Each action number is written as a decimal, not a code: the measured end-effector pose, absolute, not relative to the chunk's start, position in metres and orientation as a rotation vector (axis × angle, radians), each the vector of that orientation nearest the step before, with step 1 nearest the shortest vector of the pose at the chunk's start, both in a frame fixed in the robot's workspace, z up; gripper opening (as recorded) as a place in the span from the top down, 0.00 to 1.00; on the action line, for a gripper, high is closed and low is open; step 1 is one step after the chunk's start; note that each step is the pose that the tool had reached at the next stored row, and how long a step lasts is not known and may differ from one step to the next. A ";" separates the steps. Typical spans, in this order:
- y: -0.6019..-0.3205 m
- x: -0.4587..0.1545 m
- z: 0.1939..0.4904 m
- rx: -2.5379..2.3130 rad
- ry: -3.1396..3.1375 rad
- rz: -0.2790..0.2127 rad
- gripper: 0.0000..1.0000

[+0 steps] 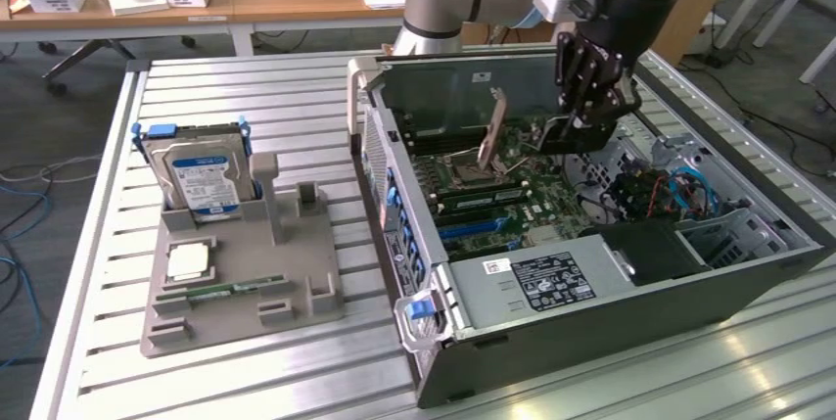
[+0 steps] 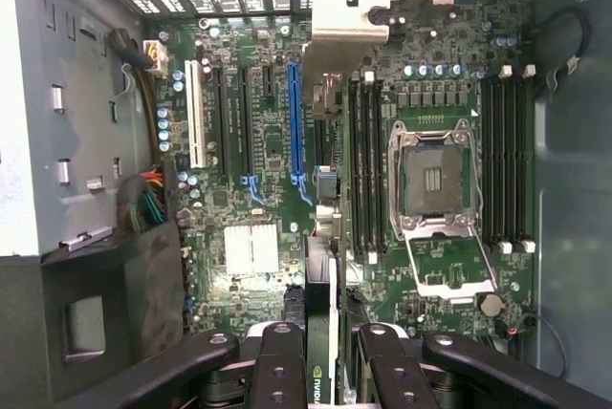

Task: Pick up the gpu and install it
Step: 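Insert the gpu into the slot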

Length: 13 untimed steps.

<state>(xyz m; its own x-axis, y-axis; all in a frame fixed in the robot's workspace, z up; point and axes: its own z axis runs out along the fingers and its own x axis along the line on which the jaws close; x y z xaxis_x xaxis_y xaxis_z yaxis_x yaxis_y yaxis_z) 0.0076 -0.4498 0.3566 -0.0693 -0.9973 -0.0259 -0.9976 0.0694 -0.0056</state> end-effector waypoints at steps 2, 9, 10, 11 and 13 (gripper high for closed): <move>-0.450 0.008 0.354 -2.127 2.281 0.021 0.74; -0.450 0.007 0.348 -2.127 2.281 0.021 0.74; -0.450 0.007 0.347 -2.127 2.281 0.021 0.74; -0.450 0.006 0.346 -2.127 2.281 0.021 0.74; -0.450 0.006 0.344 -2.128 2.281 0.021 0.74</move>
